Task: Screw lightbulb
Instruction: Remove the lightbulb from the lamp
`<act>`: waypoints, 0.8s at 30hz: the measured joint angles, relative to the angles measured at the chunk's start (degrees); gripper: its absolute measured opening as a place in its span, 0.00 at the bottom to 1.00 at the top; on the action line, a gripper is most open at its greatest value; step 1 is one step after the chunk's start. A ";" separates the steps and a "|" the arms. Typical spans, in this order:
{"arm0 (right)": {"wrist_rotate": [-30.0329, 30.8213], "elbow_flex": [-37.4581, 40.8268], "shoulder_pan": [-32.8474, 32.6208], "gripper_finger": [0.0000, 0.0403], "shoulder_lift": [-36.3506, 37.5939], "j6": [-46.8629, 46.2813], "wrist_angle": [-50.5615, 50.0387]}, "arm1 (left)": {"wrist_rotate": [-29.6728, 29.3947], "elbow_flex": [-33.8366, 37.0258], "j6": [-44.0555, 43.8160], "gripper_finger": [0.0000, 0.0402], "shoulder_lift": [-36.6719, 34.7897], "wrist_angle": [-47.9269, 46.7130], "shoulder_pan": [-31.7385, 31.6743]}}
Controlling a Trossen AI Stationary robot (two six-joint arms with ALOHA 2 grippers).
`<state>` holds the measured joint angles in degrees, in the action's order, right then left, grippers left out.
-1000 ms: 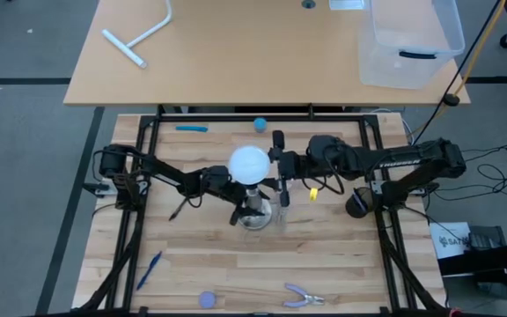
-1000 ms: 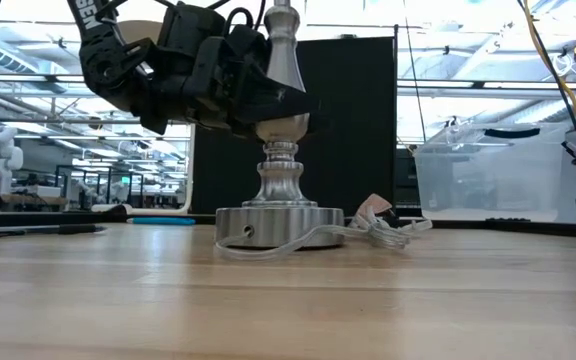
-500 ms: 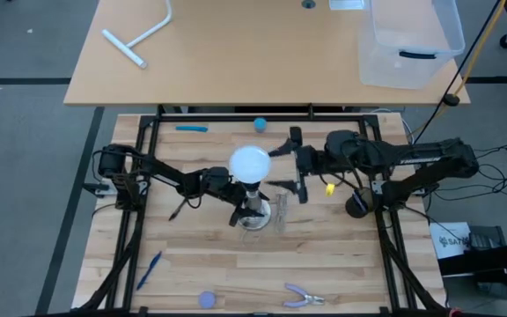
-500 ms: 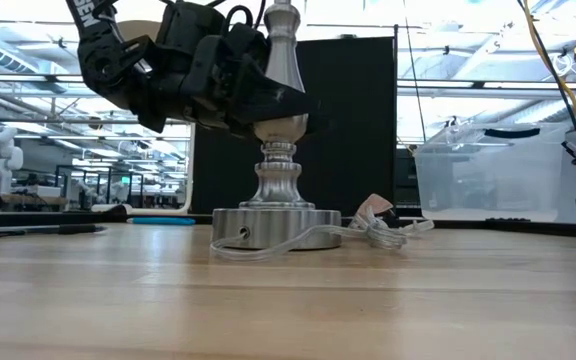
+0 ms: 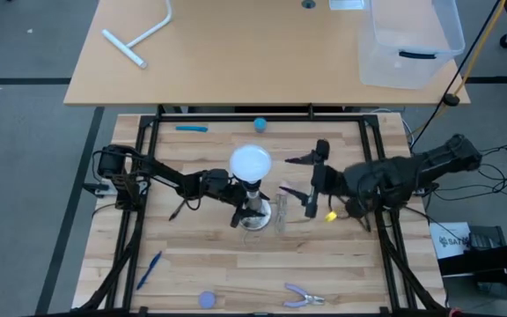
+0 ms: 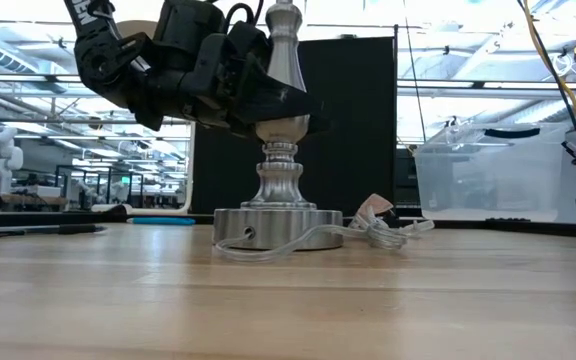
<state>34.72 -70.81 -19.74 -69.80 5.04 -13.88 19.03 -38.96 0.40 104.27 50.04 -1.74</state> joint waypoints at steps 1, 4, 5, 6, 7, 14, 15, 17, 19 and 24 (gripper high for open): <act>3.26 0.70 -1.41 0.78 -0.56 -0.48 0.77 | -0.32 0.00 -0.04 0.64 0.00 0.00 0.02; 15.35 4.46 -5.79 0.78 -2.57 -1.10 7.41 | -0.90 0.00 -0.10 0.64 0.00 0.04 0.02; 19.78 5.96 -7.19 0.78 -3.40 -1.32 9.98 | -0.96 0.00 -0.08 0.64 0.00 0.02 0.02; 23.80 7.44 -8.62 0.78 -4.16 -1.45 12.63 | -1.02 0.00 -0.08 0.64 0.00 0.04 0.02; 27.58 8.88 -9.99 0.78 -5.04 -1.70 15.01 | -1.09 0.00 -0.08 0.64 0.00 0.04 0.02; 49.24 15.55 -15.93 0.78 -13.04 -11.58 26.80 | -1.68 0.00 -0.23 0.64 0.00 0.10 0.00; 50.41 15.79 -15.94 0.78 -14.50 -13.12 27.87 | -1.72 0.00 -0.23 0.64 0.00 0.11 0.00; 50.73 15.71 -15.14 0.78 -17.52 -14.66 30.63 | -2.49 0.00 -0.38 0.64 0.00 0.20 0.00; 50.63 14.67 -14.14 0.78 -20.32 -14.01 34.22 | -3.26 0.00 -0.53 0.64 0.02 0.34 0.00; 47.84 9.39 -13.20 0.78 -25.61 0.24 46.31 | -5.29 0.00 -1.08 0.64 0.02 0.51 0.00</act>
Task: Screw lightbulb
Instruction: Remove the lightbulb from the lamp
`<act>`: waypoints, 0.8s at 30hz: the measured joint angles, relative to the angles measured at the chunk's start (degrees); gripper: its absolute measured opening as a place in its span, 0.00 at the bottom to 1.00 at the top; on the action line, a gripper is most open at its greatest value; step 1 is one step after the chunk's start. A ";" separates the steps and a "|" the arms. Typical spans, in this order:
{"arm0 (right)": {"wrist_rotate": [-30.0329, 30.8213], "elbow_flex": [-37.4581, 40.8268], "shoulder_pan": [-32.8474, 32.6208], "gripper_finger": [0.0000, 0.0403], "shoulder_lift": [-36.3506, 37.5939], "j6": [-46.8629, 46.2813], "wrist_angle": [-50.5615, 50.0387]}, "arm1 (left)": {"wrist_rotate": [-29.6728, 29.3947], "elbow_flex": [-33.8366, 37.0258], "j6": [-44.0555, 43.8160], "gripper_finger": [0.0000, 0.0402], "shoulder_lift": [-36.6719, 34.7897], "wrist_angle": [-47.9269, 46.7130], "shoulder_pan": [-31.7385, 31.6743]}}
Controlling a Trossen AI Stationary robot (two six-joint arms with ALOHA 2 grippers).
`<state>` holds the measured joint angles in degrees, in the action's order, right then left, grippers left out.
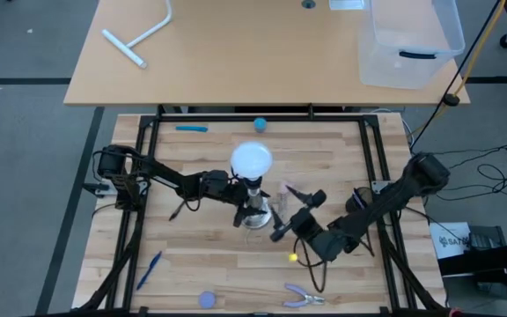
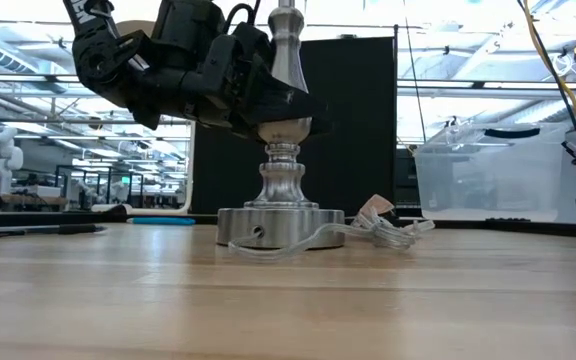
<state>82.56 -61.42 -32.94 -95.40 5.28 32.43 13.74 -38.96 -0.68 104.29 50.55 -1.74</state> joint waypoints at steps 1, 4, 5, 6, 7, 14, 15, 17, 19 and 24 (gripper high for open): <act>-1.14 -1.30 -0.01 0.78 -0.59 3.28 2.53 | -0.56 0.00 -0.22 0.64 0.00 0.06 0.00; -5.85 -4.36 -0.07 0.78 -1.73 10.80 9.67 | -2.16 0.00 -0.49 0.64 0.00 0.10 -0.02; -7.54 -5.07 -0.01 0.78 -2.16 12.23 11.88 | -2.86 0.00 -0.51 0.64 0.00 0.10 -0.01; -9.12 -5.70 0.18 0.78 -2.65 14.14 14.47 | -3.58 0.00 -0.58 0.64 0.00 0.10 0.02; -10.15 -6.40 0.44 0.78 -3.44 16.12 17.18 | -4.27 0.00 -0.63 0.64 0.00 0.10 0.02; -10.67 -13.78 4.32 0.78 -12.63 33.79 36.24 | -6.42 0.00 -1.38 0.64 0.00 0.12 0.02; -10.59 -15.22 4.78 0.78 -13.82 36.28 38.36 | -6.58 0.00 -1.45 0.64 0.00 0.14 0.03; -10.32 -17.97 5.48 0.78 -15.82 40.59 41.60 | -6.95 0.00 -1.64 0.64 0.00 0.15 0.04; -9.46 -20.39 5.92 0.78 -17.31 44.65 43.84 | -6.97 -0.01 -1.73 0.64 0.00 0.15 0.04; -7.22 -22.76 5.93 0.78 -18.20 47.45 45.92 | -6.97 -0.01 -1.73 0.64 0.00 0.15 0.04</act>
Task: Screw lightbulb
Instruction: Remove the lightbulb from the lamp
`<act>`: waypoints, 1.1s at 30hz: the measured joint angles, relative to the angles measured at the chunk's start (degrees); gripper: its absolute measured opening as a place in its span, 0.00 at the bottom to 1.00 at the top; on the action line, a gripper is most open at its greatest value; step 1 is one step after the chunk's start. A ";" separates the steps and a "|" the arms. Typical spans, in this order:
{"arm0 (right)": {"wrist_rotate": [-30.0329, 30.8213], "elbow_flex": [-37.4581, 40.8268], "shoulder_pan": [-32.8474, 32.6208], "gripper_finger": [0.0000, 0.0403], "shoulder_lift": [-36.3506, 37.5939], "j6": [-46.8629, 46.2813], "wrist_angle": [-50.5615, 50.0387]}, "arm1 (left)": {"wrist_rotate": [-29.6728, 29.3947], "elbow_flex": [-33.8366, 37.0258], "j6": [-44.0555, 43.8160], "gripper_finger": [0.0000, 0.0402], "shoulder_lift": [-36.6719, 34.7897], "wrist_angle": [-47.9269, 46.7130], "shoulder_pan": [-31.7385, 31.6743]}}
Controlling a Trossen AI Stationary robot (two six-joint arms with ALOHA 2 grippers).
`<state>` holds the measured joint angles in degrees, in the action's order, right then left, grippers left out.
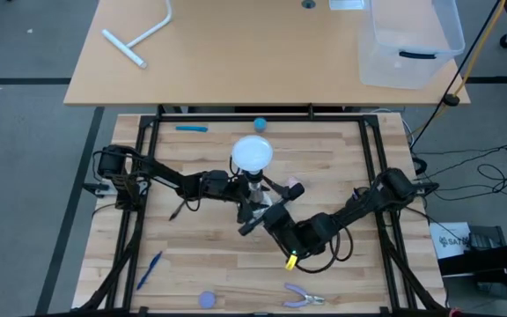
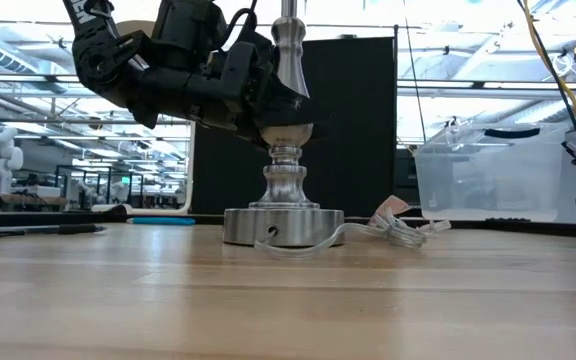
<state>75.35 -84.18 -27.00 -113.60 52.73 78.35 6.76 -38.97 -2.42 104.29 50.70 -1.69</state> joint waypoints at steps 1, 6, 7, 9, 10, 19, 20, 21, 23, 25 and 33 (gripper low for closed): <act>0.22 0.00 0.06 0.78 0.00 -0.58 0.14 | 0.00 -0.01 0.00 0.64 0.00 0.00 0.00; 3.24 0.02 0.74 0.78 -0.02 -0.76 1.05 | 0.00 -0.01 -0.02 0.64 0.00 0.00 0.00; 2.96 0.02 0.91 0.78 -0.02 -0.85 0.98 | 0.00 -0.01 -0.02 0.64 0.00 0.00 0.00; 2.64 0.02 1.51 0.78 -0.02 -0.85 1.06 | 0.00 -0.01 -0.02 0.64 0.00 0.00 0.00; 3.02 0.02 1.89 0.78 -0.02 -0.83 1.27 | 0.00 -0.01 -0.02 0.64 0.00 0.01 0.00; 2.71 0.02 4.78 0.78 0.80 0.54 2.51 | 0.00 -0.01 -0.06 0.64 0.00 0.11 0.00; 2.71 0.02 5.03 0.78 1.22 0.97 2.88 | 0.02 -0.01 -0.09 0.64 0.00 0.11 0.00; 2.61 0.02 5.35 0.78 1.55 1.20 2.84 | 0.02 -0.01 -0.09 0.64 0.00 0.13 0.00; 2.33 0.02 5.85 0.78 2.23 1.74 2.73 | 0.00 -0.01 -0.09 0.64 0.00 0.13 0.00; 1.99 0.02 6.12 0.78 2.77 2.34 2.66 | 0.02 -0.01 -0.10 0.64 0.00 0.15 0.00; 1.27 0.02 6.32 0.76 3.58 3.47 1.42 | 0.02 -0.01 -0.20 0.64 0.00 0.15 0.00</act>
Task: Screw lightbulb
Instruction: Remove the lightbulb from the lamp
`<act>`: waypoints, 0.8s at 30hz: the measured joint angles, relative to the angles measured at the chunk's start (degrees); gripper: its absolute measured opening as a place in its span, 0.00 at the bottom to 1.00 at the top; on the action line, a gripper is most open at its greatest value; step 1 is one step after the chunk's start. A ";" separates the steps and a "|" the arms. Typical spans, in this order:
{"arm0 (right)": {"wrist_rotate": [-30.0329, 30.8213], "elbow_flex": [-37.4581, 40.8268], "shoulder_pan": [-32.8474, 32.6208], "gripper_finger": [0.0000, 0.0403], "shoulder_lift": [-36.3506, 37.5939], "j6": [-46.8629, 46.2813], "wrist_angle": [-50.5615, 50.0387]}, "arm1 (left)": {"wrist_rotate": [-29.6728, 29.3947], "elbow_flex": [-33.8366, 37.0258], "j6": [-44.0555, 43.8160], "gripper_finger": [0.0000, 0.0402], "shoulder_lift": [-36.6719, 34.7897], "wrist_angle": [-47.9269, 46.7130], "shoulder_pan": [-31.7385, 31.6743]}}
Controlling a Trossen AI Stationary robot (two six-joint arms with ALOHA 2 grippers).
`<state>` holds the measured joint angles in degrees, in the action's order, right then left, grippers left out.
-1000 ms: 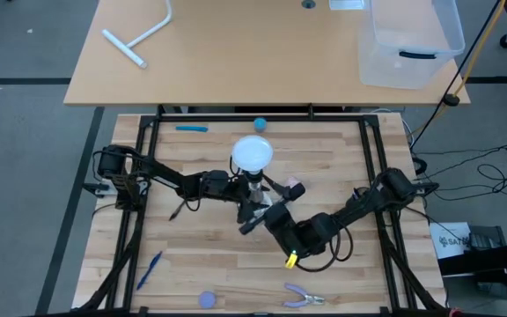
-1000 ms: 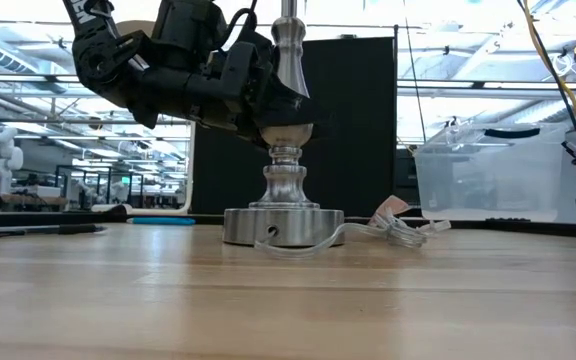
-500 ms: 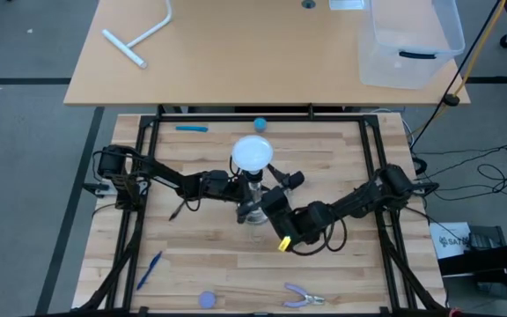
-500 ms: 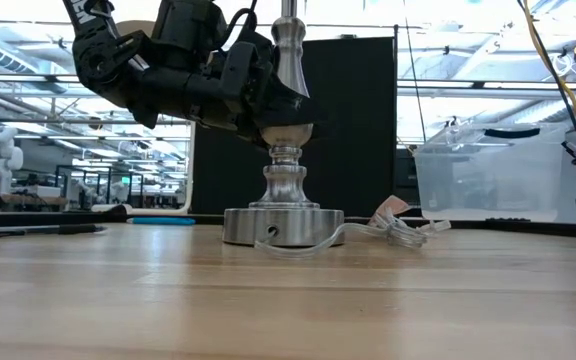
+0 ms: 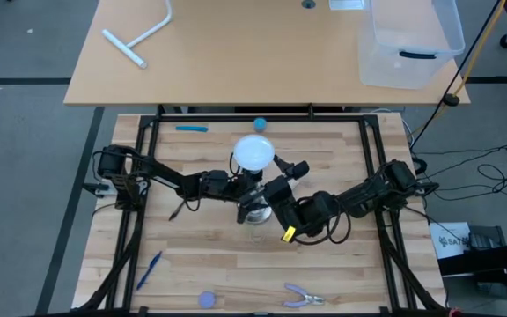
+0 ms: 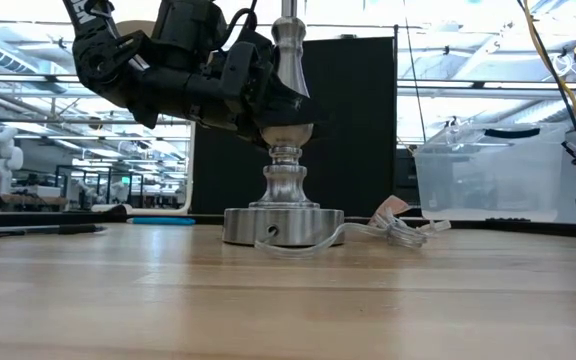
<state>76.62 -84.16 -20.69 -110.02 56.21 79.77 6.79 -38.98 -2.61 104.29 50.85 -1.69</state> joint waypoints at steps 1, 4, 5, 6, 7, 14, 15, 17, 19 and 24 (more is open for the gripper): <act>0.00 0.00 -0.01 0.74 0.00 0.02 -0.06 | 0.00 0.00 0.00 0.64 0.00 0.00 0.00; -0.44 0.00 -0.04 0.64 0.00 0.00 -0.84 | 0.01 -0.03 -0.01 0.64 0.00 0.04 0.00; -0.56 0.00 -0.04 0.59 0.00 0.00 -1.13 | 0.01 -0.07 -0.06 0.64 0.00 0.05 0.00; -0.69 0.00 -0.04 0.55 0.00 -0.05 -1.50 | 0.02 -0.09 -0.10 0.64 0.00 0.12 0.00; -0.83 0.00 -0.04 0.50 0.00 -0.20 -1.88 | 0.02 -0.09 -0.23 0.64 0.00 0.22 0.00; -1.92 0.04 -0.86 0.40 0.07 -0.66 -3.23 | -0.15 -0.08 0.21 0.64 0.00 0.38 -0.02; -2.00 0.04 -0.92 0.40 0.18 -0.94 -4.11 | -0.15 -0.06 0.25 0.64 0.00 0.34 -0.02; -2.05 0.07 -0.90 0.40 0.67 -2.12 -6.40 | -0.15 -0.04 0.28 0.64 0.00 0.33 -0.01; -2.38 0.07 -0.90 0.43 1.09 -3.27 -8.81 | -0.15 0.00 0.35 0.64 0.00 0.22 -0.02; -2.71 0.09 -0.90 0.43 2.05 -5.50 -13.24 | -0.02 0.02 0.40 0.64 0.00 0.17 -0.01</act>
<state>73.91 -84.07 -21.58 -107.97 50.70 66.53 6.77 -38.96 -2.21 104.29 51.03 -1.71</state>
